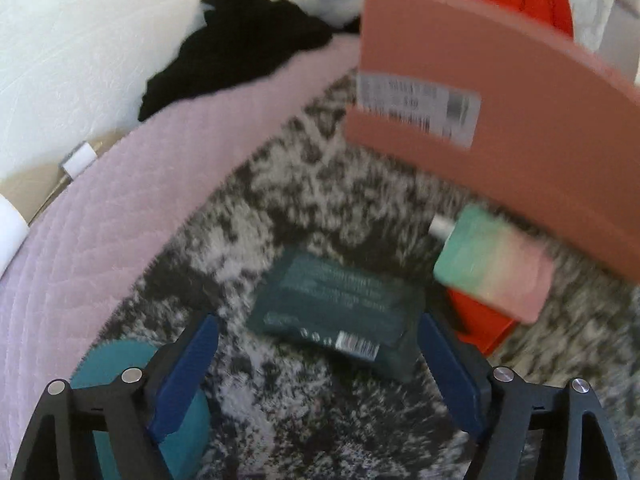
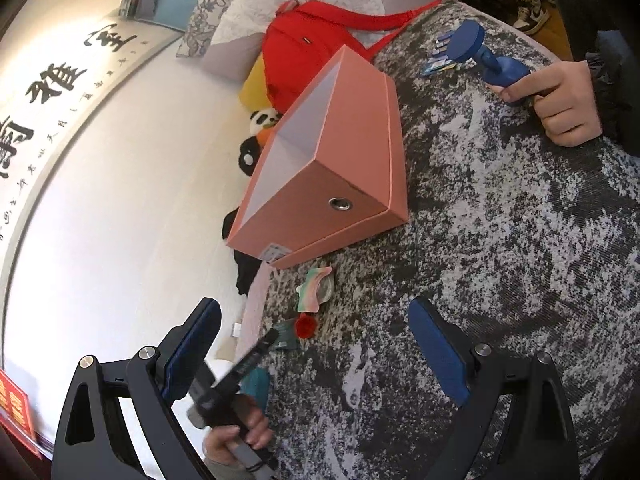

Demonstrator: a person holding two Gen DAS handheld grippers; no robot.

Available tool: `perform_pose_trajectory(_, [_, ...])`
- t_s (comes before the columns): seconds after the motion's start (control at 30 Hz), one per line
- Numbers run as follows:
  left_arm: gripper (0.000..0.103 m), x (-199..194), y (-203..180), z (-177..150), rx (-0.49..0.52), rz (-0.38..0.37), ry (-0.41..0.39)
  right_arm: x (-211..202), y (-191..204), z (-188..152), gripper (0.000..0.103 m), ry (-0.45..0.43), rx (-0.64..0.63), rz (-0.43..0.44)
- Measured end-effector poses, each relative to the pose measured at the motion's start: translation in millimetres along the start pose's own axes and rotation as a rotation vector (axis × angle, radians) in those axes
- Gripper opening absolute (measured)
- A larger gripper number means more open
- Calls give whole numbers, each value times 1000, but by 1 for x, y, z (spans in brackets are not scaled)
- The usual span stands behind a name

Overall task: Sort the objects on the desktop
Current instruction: 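Grasp the dark green card with the left tool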

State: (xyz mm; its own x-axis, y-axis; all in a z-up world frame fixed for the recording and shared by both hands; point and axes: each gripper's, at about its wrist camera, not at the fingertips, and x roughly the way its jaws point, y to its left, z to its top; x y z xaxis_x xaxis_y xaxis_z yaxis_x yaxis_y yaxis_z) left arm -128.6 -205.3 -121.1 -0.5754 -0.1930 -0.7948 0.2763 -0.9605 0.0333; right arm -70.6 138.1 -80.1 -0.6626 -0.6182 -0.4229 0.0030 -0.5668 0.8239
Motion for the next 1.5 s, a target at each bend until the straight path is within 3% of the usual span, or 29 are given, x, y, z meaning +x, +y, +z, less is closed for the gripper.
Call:
perform_pose_trajectory(0.13, [86, 17, -10, 0, 17, 57, 31, -3, -1, -1, 97, -1, -6, -19])
perform_pose_trajectory(0.4, [89, 12, -9, -9, -86, -36, 69, -5, -5, -1, 97, -4, -1, -42])
perform_pose_trajectory(0.53, [91, 17, -17, -9, -86, 1, 26, -2, -3, -2, 97, 4, -13, -50])
perform_pose_trajectory(0.6, [68, 20, -22, -6, -78, 9, 7, 0, -3, -4, 97, 13, -19, -59])
perform_pose_trajectory(0.63, [45, 20, -24, -3, -69, -5, 3, 1, -4, -4, 97, 15, -21, -64])
perform_pose_trajectory(0.67, [10, 20, -27, 0, -60, -19, -1, 1, -4, -5, 97, 16, -23, -69])
perform_pose_trajectory(0.7, [0, 20, -29, 4, -51, -33, -5, 1, -4, -5, 97, 16, -25, -75])
perform_pose_trajectory(0.83, [0, 15, -27, 10, -41, -95, -35, 1, -7, -5, 97, 4, -25, -86])
perform_pose_trajectory(1.07, [0, -27, -28, 9, 10, -234, -183, 6, -9, -6, 97, 12, -32, -107])
perform_pose_trajectory(1.27, [0, -54, -27, 20, 12, -357, -286, 22, -7, -13, 97, 46, -90, -177])
perform_pose_trajectory(1.37, [0, -59, -24, 26, -14, -378, -313, 32, -3, -19, 97, 67, -130, -194])
perform_pose_trajectory(1.5, [0, -50, -3, 34, -112, -330, -273, 53, 5, -31, 97, 123, -204, -199])
